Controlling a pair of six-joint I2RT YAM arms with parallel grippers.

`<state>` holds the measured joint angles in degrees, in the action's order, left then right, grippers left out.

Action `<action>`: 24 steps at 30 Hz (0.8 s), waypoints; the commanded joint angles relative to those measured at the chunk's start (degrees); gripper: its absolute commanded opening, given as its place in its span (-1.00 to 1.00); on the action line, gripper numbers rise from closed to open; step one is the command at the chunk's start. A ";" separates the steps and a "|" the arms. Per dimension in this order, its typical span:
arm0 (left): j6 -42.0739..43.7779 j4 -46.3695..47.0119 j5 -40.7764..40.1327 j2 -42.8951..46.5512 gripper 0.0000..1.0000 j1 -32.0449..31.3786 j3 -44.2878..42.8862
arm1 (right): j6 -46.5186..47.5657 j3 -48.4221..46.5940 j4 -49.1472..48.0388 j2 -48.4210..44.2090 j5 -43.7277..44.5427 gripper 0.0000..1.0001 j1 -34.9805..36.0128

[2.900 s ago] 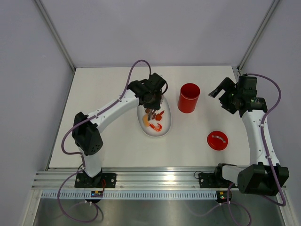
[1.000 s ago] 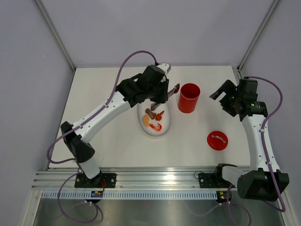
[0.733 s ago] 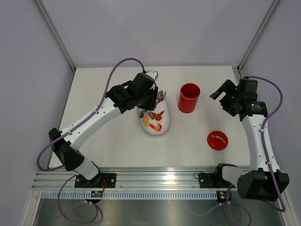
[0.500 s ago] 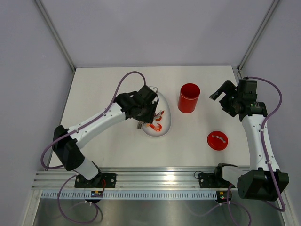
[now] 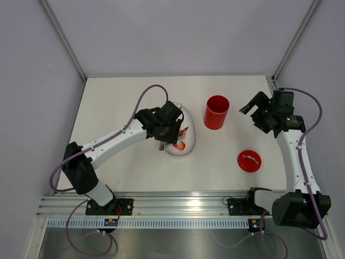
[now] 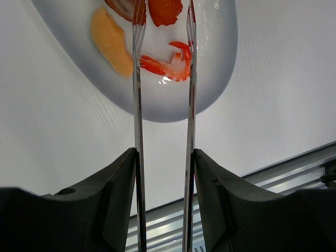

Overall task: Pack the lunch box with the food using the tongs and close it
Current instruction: Pick up the fake food from the plate.

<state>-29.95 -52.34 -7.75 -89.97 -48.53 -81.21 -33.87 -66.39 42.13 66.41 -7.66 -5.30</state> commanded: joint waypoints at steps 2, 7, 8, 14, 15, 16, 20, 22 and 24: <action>-0.63 2.94 -0.07 -1.87 -0.01 -0.25 -0.44 | -0.06 -0.14 -1.70 -0.14 -0.87 0.99 0.47; -0.46 4.00 0.71 -3.71 -0.01 -0.25 -0.62 | 0.03 -0.06 -1.44 -0.23 -0.69 0.99 0.47; -0.46 4.08 0.89 -3.89 -0.02 -0.25 -0.70 | 0.03 -0.05 -1.35 -0.40 -0.60 0.99 0.47; -0.10 4.79 0.72 -5.12 -0.01 -0.33 -1.23 | -0.14 -0.14 -1.26 -0.32 -0.51 0.99 0.47; -0.10 4.79 0.63 -5.56 -0.01 -0.25 -1.41 | -0.15 0.03 -1.35 -0.41 -0.60 0.99 0.47; -0.10 4.87 0.46 -5.82 -0.01 -0.25 -1.58 | -0.23 0.03 -1.44 -0.32 -0.60 0.99 0.47; -0.19 4.79 0.10 -7.14 0.01 -0.25 -1.85 | -0.15 0.12 -1.35 -0.41 -0.60 0.99 0.47; -0.37 4.79 0.01 -7.76 0.01 -0.25 -1.93 | -0.23 0.03 -1.35 -0.49 -0.51 0.99 0.47; -0.46 4.61 -0.16 -7.94 0.01 -0.25 -1.94 | -0.15 -0.05 -1.17 -0.67 -0.51 0.99 0.47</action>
<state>-30.06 -49.56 -7.51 -97.49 -48.64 -81.28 -33.89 -66.32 41.82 66.41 -7.66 -5.28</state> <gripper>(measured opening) 0.505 0.993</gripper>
